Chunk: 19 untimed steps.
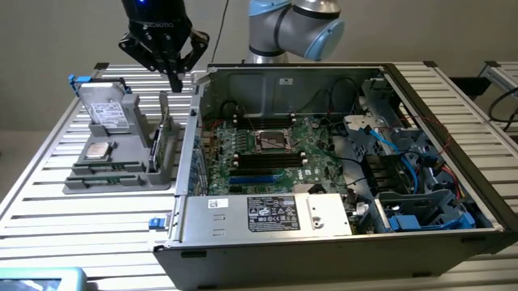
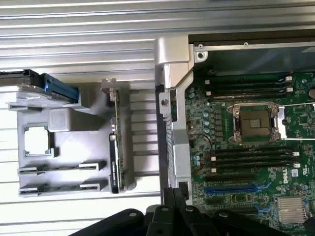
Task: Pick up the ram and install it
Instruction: 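Reach for the ram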
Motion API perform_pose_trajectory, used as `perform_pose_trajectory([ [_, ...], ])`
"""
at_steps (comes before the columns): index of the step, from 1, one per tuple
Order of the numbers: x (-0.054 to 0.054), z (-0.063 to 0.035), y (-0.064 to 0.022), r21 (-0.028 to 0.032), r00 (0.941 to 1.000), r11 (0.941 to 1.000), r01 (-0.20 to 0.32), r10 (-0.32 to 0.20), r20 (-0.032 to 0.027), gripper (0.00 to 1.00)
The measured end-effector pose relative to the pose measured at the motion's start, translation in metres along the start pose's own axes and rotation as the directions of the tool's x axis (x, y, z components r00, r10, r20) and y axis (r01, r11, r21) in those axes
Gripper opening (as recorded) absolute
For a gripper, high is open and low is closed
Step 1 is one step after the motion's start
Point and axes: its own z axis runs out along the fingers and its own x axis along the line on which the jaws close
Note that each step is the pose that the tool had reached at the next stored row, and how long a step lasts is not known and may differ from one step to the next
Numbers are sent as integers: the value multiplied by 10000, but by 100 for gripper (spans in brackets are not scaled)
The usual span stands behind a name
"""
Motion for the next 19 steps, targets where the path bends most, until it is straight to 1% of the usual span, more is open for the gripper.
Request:
perform_pose_trajectory([
  [19,866,256,-129,0,10000,10000,0,0,0,11],
])
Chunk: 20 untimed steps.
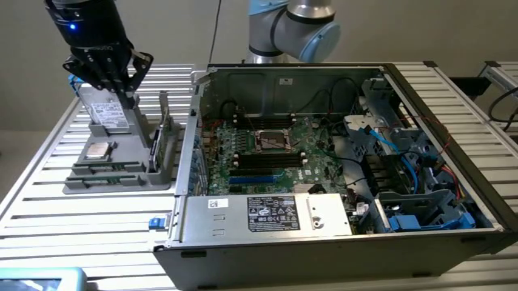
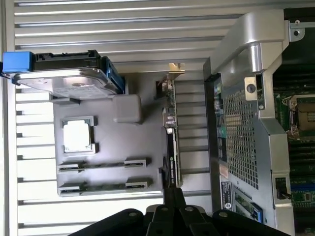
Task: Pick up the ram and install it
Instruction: 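Reach for the ram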
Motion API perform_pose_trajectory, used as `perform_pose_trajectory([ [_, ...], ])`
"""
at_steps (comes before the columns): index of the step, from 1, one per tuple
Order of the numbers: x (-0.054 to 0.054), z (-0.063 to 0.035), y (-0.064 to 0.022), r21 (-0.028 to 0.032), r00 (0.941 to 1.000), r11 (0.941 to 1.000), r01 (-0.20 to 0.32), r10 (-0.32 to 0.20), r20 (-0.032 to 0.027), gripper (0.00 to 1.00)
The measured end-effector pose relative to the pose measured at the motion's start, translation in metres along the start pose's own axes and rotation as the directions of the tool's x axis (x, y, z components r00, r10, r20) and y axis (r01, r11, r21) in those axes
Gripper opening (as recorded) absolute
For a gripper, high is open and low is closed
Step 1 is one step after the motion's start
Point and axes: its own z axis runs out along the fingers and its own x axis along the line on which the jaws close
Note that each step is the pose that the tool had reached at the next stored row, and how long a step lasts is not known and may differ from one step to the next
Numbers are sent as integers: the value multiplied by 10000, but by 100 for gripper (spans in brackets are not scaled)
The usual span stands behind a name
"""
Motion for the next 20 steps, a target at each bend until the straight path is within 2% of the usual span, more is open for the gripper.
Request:
perform_pose_trajectory([
  [16,725,144,-63,9,10000,10000,0,0,0,11],
  [20,796,196,-79,10,10000,10000,3,-3,2,11],
])
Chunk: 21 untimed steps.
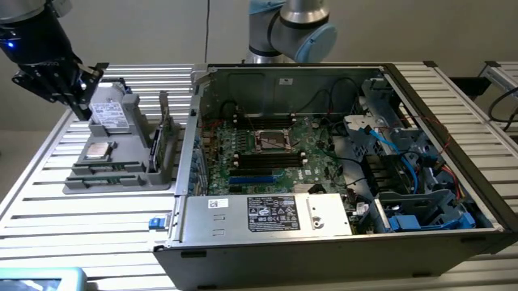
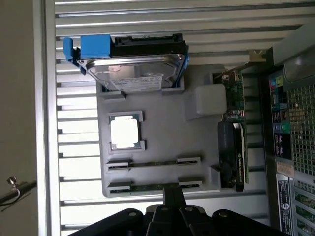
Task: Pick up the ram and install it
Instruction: 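Reach for the ram, then pick up the ram and move it above insertion slot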
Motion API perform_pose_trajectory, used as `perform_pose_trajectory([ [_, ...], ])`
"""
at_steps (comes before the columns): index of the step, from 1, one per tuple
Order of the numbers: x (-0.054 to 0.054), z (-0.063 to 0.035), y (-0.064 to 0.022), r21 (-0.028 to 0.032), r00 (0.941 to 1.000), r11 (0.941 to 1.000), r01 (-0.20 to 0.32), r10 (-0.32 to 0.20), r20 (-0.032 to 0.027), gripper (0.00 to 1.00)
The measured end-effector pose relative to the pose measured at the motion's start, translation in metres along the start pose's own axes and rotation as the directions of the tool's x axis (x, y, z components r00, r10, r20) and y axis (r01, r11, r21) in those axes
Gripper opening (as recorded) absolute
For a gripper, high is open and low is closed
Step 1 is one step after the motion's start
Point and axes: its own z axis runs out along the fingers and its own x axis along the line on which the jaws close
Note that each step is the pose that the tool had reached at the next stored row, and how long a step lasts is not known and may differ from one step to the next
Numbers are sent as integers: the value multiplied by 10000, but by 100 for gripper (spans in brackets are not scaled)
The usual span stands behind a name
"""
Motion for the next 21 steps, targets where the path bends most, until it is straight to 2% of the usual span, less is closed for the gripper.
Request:
perform_pose_trajectory([
  [8,47,135,-10,6,10000,10000,7,-7,-9,11],
  [13,51,145,-11,6,10000,10000,44,-44,-10,11],
  [17,53,151,-11,-8,9977,9977,671,-672,-36,11],
  [21,53,157,-11,-28,9901,9901,1402,-1402,-70,11],
])
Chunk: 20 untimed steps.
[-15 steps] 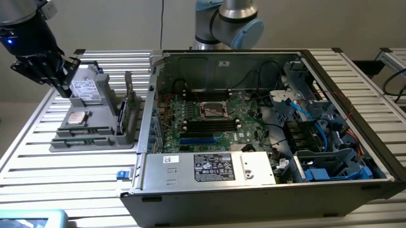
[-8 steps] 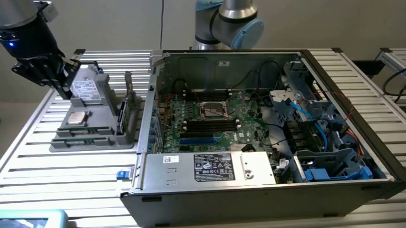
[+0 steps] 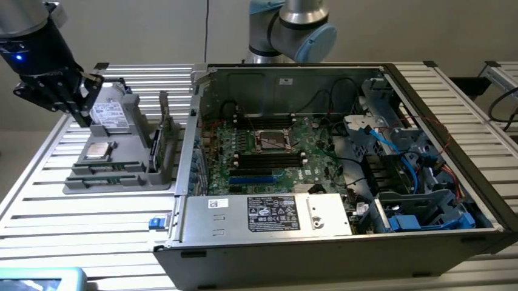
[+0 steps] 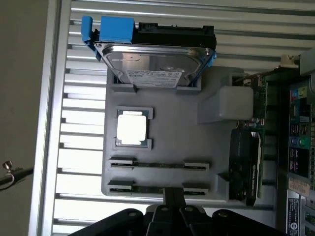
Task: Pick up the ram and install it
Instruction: 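Pick up the ram and move it above insertion slot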
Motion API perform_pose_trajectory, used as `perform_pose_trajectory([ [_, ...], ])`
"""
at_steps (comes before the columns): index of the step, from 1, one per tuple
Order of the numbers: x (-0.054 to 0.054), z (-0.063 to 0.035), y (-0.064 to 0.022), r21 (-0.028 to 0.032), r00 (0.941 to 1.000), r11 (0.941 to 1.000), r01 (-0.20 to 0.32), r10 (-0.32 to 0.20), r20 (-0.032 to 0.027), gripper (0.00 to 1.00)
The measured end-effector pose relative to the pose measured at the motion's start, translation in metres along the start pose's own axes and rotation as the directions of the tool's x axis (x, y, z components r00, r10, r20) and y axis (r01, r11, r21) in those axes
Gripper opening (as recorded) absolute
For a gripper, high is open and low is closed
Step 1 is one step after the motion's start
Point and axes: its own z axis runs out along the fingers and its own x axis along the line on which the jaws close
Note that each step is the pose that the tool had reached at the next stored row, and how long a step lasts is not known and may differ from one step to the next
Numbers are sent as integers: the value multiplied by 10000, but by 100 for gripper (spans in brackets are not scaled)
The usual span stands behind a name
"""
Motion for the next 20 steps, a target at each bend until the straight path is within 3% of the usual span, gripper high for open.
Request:
perform_pose_trajectory([
  [5,0,7,0,-21,9958,9958,913,-914,-42,11],
  [10,0,15,-1,-45,9835,9835,1809,-1809,-83,11],
  [15,0,23,-1,-73,9632,9633,2683,-2684,-120,11],
  [20,0,31,-2,-104,9346,9348,3551,-3553,-155,11],
])
